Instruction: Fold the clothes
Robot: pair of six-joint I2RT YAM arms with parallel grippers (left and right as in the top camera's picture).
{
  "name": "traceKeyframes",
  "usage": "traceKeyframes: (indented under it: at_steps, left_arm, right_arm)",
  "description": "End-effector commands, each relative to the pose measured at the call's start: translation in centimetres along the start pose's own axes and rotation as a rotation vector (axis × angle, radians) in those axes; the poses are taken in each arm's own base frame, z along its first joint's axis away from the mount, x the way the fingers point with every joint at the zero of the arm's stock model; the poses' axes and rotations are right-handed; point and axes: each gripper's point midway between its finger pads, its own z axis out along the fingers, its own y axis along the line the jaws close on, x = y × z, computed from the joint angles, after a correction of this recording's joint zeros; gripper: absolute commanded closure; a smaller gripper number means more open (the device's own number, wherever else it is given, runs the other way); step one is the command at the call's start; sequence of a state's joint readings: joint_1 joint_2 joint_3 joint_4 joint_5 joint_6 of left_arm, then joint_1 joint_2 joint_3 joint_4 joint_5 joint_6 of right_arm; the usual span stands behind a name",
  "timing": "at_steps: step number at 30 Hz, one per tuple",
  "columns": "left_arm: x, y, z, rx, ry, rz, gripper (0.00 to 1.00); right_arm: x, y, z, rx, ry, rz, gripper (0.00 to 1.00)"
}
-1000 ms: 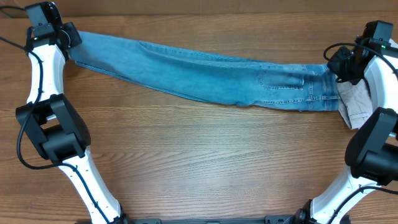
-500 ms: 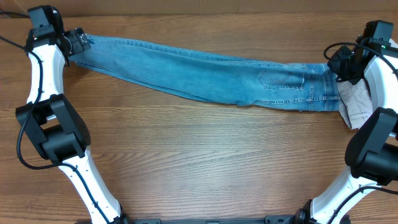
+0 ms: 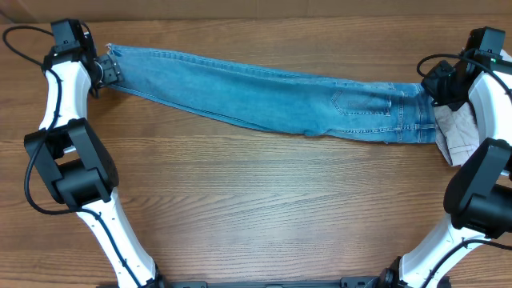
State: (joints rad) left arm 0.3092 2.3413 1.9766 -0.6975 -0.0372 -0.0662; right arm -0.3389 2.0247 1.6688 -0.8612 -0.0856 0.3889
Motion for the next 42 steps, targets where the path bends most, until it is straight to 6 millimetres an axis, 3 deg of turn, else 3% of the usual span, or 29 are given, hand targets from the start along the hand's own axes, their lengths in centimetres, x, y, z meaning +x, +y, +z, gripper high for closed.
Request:
traceKeyframes:
  at_steps: [1,7,15,19,20,24,27,28,33,39,42]
  left_arm:
    - [0.5,-0.9,0.8,0.054,0.006,0.050,0.12]
    - [1.0,-2.7,2.1,0.111,0.009,0.083,0.06]
    - [5.4,-3.8,7.1,0.152,0.129,0.072,0.02]
    - [7.0,-4.2,8.5,0.171,0.171,0.060,0.04]
    - [7.1,-4.3,8.5,0.172,0.175,0.061,0.09]
    - [7.3,-4.2,8.3,0.171,0.185,0.060,0.61]
    - [7.9,-3.9,8.0,0.164,0.216,0.042,0.92]
    - [8.1,-3.7,7.8,0.155,0.231,0.029,0.96]
    - [9.3,-1.1,5.6,0.068,0.316,-0.100,0.96]
    - [9.6,6.5,-0.1,-0.180,0.366,-0.301,0.96]
    - [11.1,9.3,-2.7,-0.213,0.435,-0.370,0.96]
  right_arm:
    - [-1.7,-0.6,-0.8,0.034,-0.057,0.013,0.96]
    - [-1.6,-0.6,-0.8,0.035,-0.053,0.013,0.94]
    - [-1.5,-0.6,-0.8,0.037,-0.049,0.013,0.94]
    - [-1.5,-0.6,-0.8,0.037,-0.049,0.014,0.94]
    - [-1.5,-0.7,-0.8,0.038,-0.048,0.014,0.94]
    - [-1.4,-0.7,-0.8,0.040,-0.044,0.014,0.94]
    - [-1.3,-0.8,-0.8,0.042,-0.040,0.014,0.94]
    - [-1.2,-0.8,-0.8,0.042,-0.039,0.014,0.94]
    - [-1.1,-0.8,-0.8,0.045,-0.033,0.011,0.94]
    - [-0.8,-1.0,-0.8,0.052,-0.019,0.012,0.94]
    - [-0.5,-1.2,-0.8,0.059,-0.007,0.009,0.94]
